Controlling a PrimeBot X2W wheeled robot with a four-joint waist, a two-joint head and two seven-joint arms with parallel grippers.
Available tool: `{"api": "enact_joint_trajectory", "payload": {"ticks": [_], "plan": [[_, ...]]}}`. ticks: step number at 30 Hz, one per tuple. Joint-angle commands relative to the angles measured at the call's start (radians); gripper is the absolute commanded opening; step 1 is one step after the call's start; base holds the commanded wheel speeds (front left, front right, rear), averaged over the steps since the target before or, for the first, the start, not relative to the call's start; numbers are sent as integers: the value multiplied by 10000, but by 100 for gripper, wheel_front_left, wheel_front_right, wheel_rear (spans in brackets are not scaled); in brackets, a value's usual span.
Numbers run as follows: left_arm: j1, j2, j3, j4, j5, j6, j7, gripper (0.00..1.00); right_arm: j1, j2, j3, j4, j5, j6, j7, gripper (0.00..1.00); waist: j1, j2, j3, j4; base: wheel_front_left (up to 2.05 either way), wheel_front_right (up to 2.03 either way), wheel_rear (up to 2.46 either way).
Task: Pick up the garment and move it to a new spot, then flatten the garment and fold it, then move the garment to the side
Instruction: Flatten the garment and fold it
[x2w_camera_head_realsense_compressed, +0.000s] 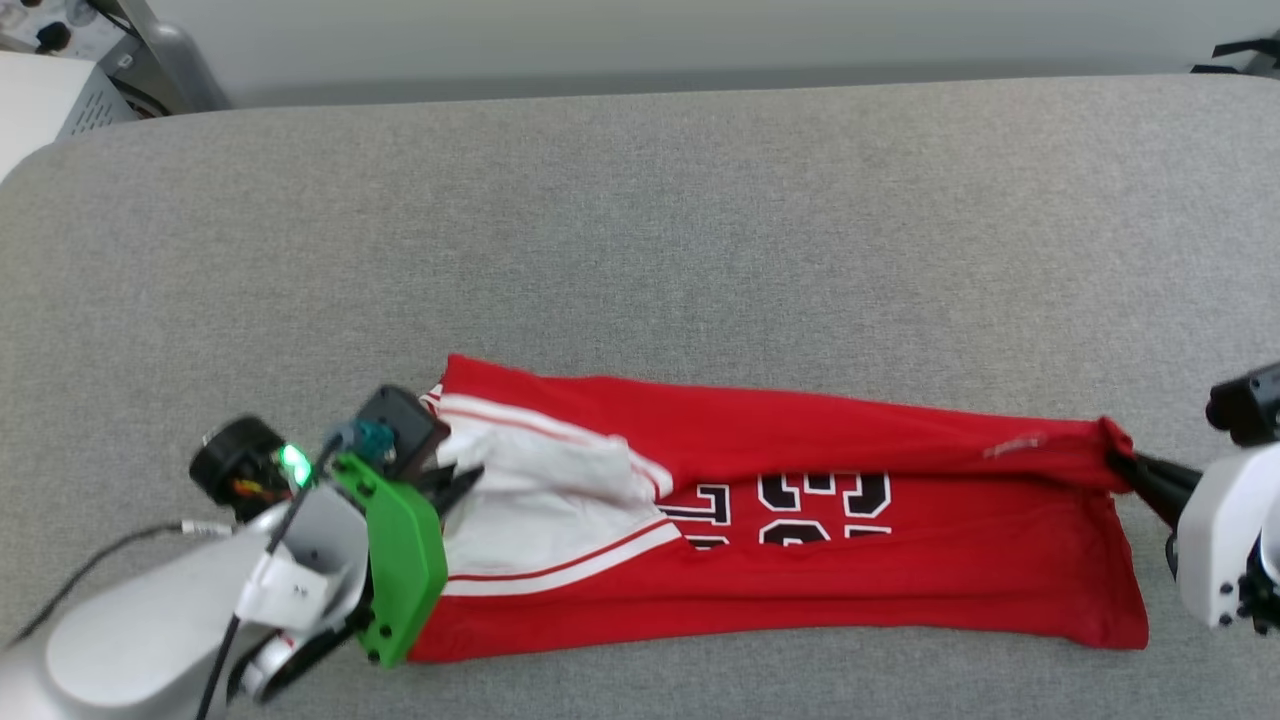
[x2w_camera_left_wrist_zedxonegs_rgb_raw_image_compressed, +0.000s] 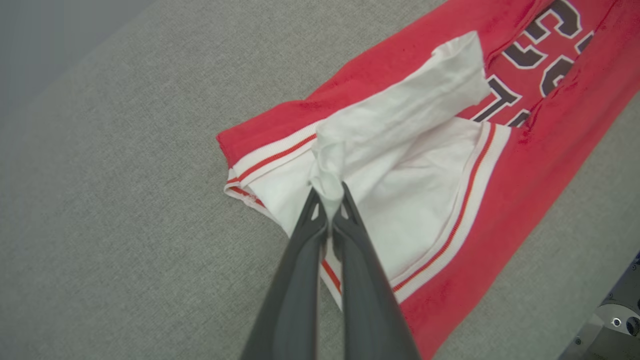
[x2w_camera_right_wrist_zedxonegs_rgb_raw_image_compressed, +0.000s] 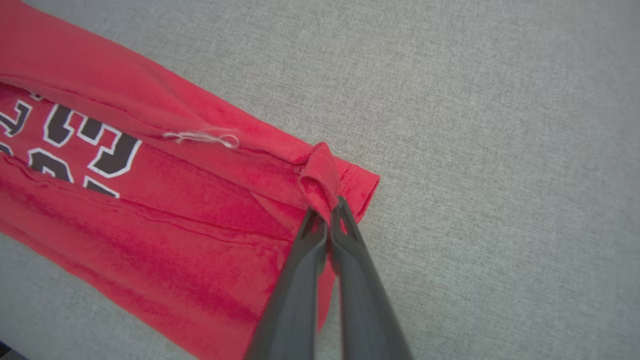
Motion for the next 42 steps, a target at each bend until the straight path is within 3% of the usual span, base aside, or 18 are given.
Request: {"api": "enact_joint_trajectory", "payload": {"ticks": [1, 12, 13, 14, 15, 19, 24, 28, 29, 30, 36, 42], "plan": [[420, 39, 21, -74, -95, 134, -81, 0, 322, -4, -67, -26, 75, -6, -49, 0, 1, -1, -100, 53, 0, 0, 0], [1828, -424, 40, 577, -426, 292, -407, 0, 1597, 573, -297, 579, -65, -6, -16, 0, 1, -1, 210, 98, 0, 0, 0], [1851, -484, 51, 697, -400, 320, -507, 26, 1627, 666, -357, 650, -100, -6, -101, 23, 1, -1, 199, 103, 0, 0, 0], [1898, -545, 102, 791, -403, 387, -669, 100, 1656, 759, -428, 684, -92, -6, -149, 76, 1, -1, 160, 91, 0, 0, 0], [1947, -585, 141, 838, -383, 476, -813, 100, 1672, 794, -470, 666, -116, -6, -163, 100, 1, -1, 111, 73, 0, 0, 0], [2202, -630, 401, 739, -254, 931, -1664, 100, 1868, 727, -826, 91, -33, -6, -304, 100, 1, -1, -152, 41, 0, 0, 0], [2580, -546, 946, 416, 70, 2049, -3061, 100, 2408, 172, -1607, -1299, 281, -6, -122, 100, 1, -1, -459, 51, 0, 0, 0], [2910, -625, 1644, 204, 232, 3076, -3999, 100, 2783, -174, -2625, -2377, 454, -6, 163, 100, 1, -1, -562, 110, 0, 0, 0], [3118, -676, 2173, 132, 698, 3777, -4225, 100, 2959, -262, -3360, -2846, 594, -6, 540, 100, 1, -1, -559, 154, 0, 0, 0], [3211, -722, 2366, 91, 902, 3979, -4254, 100, 3015, -302, -3643, -2917, 614, -6, 724, 100, 1, -1, -541, 180, 0, 0, 0], [3881, -1226, 3978, -447, 2444, 4682, -4277, 100, 3287, -290, -4662, -2685, 1074, -6, 2230, 100, 1, -1, -271, 356, 0, 0, 0], [4749, -1994, 5653, -774, 3795, 4761, -4279, 100, 3147, 118, -4824, -1887, 1623, -6, 3553, 100, 1, -1, 101, 593, 0, 0, 0]]}}
